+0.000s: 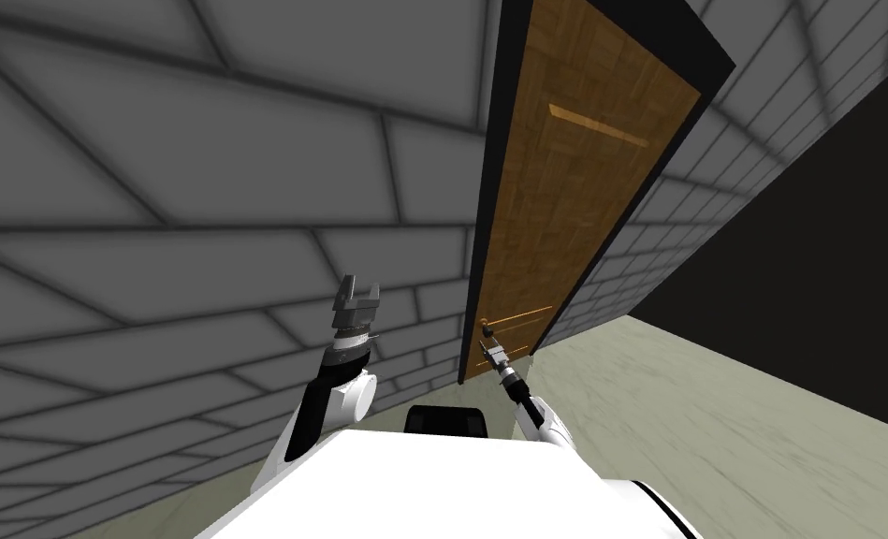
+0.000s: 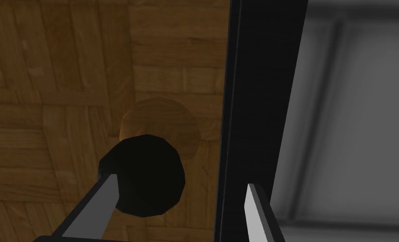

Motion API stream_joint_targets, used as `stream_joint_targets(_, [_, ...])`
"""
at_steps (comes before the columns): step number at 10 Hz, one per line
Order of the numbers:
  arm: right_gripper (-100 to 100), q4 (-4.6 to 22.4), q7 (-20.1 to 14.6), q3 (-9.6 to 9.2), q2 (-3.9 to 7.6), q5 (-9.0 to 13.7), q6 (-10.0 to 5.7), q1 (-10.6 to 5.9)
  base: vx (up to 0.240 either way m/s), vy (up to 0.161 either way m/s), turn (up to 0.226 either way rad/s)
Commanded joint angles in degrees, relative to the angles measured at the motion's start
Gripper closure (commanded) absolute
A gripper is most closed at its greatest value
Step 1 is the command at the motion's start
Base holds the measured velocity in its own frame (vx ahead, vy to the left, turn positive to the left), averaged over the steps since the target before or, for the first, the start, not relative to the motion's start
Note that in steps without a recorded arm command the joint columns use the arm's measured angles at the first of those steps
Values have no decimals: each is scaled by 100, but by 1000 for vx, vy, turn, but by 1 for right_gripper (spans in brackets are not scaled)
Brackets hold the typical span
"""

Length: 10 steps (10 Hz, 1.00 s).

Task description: Pull the door open

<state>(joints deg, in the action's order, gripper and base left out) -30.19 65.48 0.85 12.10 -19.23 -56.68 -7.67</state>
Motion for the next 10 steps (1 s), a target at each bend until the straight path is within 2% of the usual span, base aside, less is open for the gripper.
stream_joint_targets(1, [-100, -85, -90, 7, 104, -5, 3, 45, -180, 59, 16])
stream_joint_targets(3, [-100, -85, -150, 23, 207, -2, -44, 51, -188, -23, 10])
stream_joint_targets(5, [-100, -84, -226, 44, 338, 1, -103, 58, -175, -97, 3])
stream_joint_targets(6, [-100, -221, -205, 26, 284, -9, -33, 127, -75, -52, 0])
stream_joint_targets(7, [-100, -155, -245, 130, 393, 64, -150, 218, 86, 33, 220])
stream_joint_targets(9, [-100, -77, -260, 211, 471, 123, -257, 274, 162, 67, 129])
stream_joint_targets(10, [-100, 11, -278, 303, 558, 188, -379, 337, 167, 104, 182])
